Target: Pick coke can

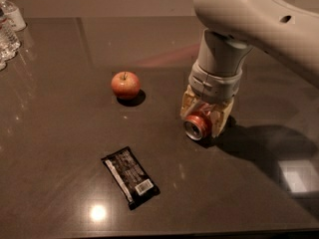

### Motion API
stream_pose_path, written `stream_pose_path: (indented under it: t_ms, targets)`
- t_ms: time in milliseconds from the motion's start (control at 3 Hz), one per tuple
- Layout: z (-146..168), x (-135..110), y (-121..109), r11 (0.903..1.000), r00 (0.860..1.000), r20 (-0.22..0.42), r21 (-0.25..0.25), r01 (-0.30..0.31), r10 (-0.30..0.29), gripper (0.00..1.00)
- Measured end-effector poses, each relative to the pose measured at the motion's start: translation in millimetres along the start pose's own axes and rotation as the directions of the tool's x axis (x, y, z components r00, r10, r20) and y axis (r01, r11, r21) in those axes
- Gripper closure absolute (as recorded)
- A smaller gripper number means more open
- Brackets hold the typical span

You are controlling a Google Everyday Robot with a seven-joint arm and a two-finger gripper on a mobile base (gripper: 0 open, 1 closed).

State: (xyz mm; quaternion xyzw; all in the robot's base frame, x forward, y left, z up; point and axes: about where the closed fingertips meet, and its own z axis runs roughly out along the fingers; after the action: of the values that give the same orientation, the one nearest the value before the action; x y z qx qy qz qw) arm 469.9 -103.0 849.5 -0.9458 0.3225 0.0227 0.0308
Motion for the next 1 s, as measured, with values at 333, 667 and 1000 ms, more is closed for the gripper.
stream_pose_path:
  t_ms: [333, 667, 1000]
  targets:
    - [0, 1, 3, 1.0, 1.0, -0.002, -0.002, 0.003, -0.003, 0.65]
    - [-9, 0, 1, 0.9996, 1.0, -0.002, 0.027, -0.004, 0.005, 0.87]
    - [-31, -2, -5, 0.9958, 1.0, 0.0, 0.09, -0.019, 0.019, 1.0]
